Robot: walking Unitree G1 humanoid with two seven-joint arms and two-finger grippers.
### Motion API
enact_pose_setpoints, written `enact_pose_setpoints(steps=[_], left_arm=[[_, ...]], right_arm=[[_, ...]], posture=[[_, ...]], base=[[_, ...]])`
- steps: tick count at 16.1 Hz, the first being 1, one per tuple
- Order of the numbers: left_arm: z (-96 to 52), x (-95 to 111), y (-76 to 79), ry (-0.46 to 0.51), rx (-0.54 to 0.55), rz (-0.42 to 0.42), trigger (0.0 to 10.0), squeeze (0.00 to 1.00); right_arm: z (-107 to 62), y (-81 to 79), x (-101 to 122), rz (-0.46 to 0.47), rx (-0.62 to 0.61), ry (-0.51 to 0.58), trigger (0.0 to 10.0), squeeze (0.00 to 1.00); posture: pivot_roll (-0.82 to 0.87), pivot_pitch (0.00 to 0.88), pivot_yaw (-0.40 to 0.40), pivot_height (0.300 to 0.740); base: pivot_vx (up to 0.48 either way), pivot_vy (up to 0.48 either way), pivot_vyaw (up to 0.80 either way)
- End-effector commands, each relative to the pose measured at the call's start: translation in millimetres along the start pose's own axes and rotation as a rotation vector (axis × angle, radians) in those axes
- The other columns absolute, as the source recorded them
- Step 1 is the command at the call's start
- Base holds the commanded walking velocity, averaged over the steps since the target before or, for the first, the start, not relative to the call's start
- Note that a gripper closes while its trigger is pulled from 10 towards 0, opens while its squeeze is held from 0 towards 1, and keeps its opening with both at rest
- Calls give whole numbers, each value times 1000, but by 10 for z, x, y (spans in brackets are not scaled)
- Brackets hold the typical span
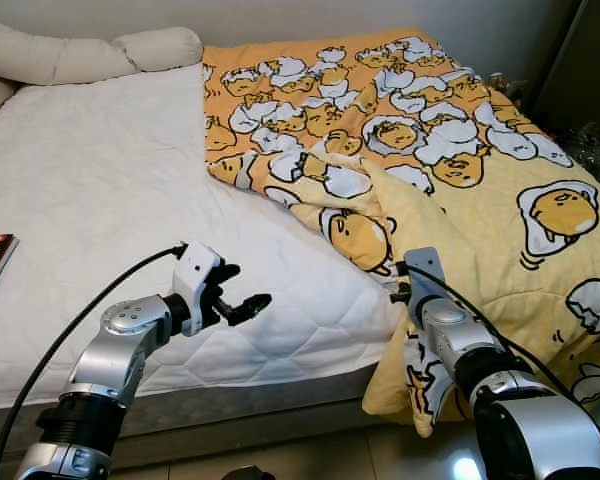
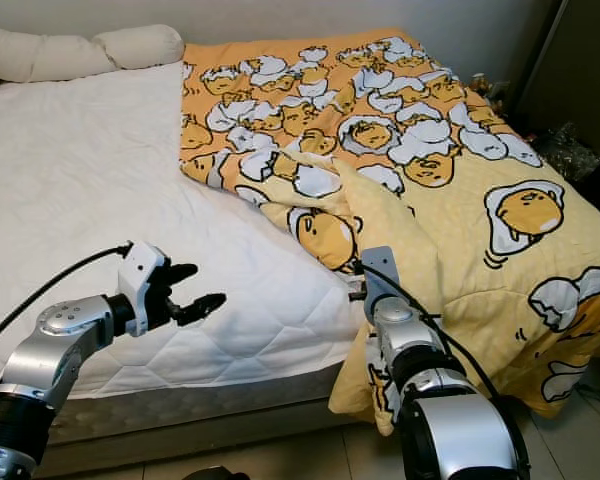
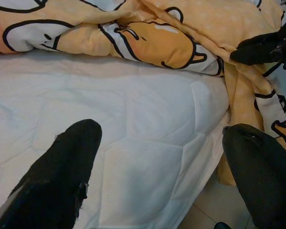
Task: Clean up the room
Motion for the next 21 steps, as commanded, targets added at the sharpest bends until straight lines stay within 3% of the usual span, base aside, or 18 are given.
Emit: enact_pose_setpoints(steps=[1,4,9,10,11,12,13,14,17,21], left_arm=[[-32,-15,-24,-18,4,15,10000,0],[-44,-20,-30,-20,5,14,10000,0],[-48,-26,-27,-23,2,13,10000,0],[-43,-26,-23,-24,0,14,10000,0],[-42,-28,-18,-24,-2,14,10000,0],[-39,-29,-12,-25,-3,15,10000,0],[-38,-33,-6,-25,-4,16,10000,0],[-33,-35,0,-26,-6,18,10000,0],[-33,-37,1,-27,-7,23,10000,0],[-41,-42,-13,-34,-7,29,10000,0]], right_arm=[[1,-17,43,12,13,7,0,0],[-4,-101,84,-29,96,15,0,0],[-19,-98,156,-72,168,34,0,0],[-32,-182,235,-70,214,71,4039,0],[-51,-283,300,-65,262,104,10000,0],[-66,-374,347,-71,293,129,10000,184],[-69,-413,355,-94,290,136,10000,475],[-63,-457,335,-110,274,131,10000,1000],[-58,-474,304,-179,229,137,10000,1000],[-38,-387,231,-190,147,114,10000,1000]], posture=[[1,0,101,740],[1,0,103,740],[-3,0,107,740],[-3,0,107,740],[-5,0,109,740],[-5,0,109,740],[-6,0,109,740],[-5,0,110,740],[-3,0,111,740],[-3,0,115,740]], base=[[0,0,0],[0,0,0],[0,0,0],[0,0,0],[0,0,0],[0,0,0],[0,0,0],[0,0,0],[0,0,0],[0,0,0]])
Point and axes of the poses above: a point about 5 cm out from each wrist's last joint towards the gripper, its own z axis pointing out of the wrist towards the gripper, its own x axis along the axis of the wrist's last joint, y = z × x, the point moved 5 cm from there along z, pointing out of the wrist towards the gripper, and after that the axes turned 7 degrees about z, right-handed, at the moved point
